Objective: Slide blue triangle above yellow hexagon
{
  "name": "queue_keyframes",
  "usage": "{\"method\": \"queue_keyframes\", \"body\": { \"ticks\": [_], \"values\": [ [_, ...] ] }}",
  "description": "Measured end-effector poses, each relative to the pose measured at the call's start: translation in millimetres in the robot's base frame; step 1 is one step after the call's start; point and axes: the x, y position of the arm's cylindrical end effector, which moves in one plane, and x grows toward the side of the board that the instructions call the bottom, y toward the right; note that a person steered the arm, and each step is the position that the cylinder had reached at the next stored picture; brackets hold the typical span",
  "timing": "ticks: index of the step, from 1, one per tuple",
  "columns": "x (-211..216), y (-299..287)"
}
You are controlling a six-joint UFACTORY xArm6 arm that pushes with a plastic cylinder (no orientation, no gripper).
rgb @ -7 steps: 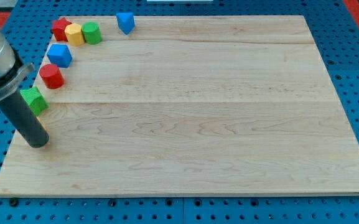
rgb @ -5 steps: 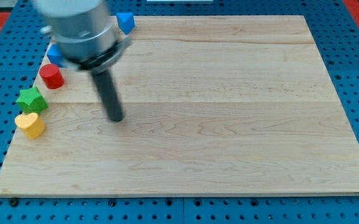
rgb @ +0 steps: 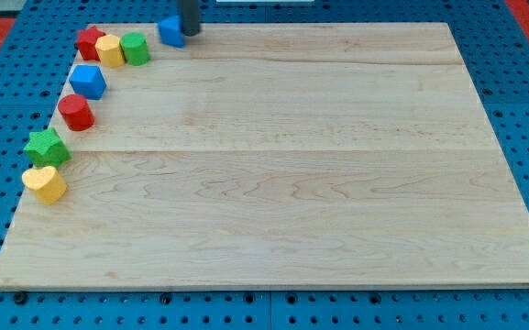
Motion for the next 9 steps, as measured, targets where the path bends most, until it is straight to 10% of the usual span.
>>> {"method": "queue_keyframes", "body": {
  "ticks": [2,7,9],
  "values": [
    [0.7,-66.8],
    [40.1,-61.2],
    [-4.2,-27.9]
  ]
}}
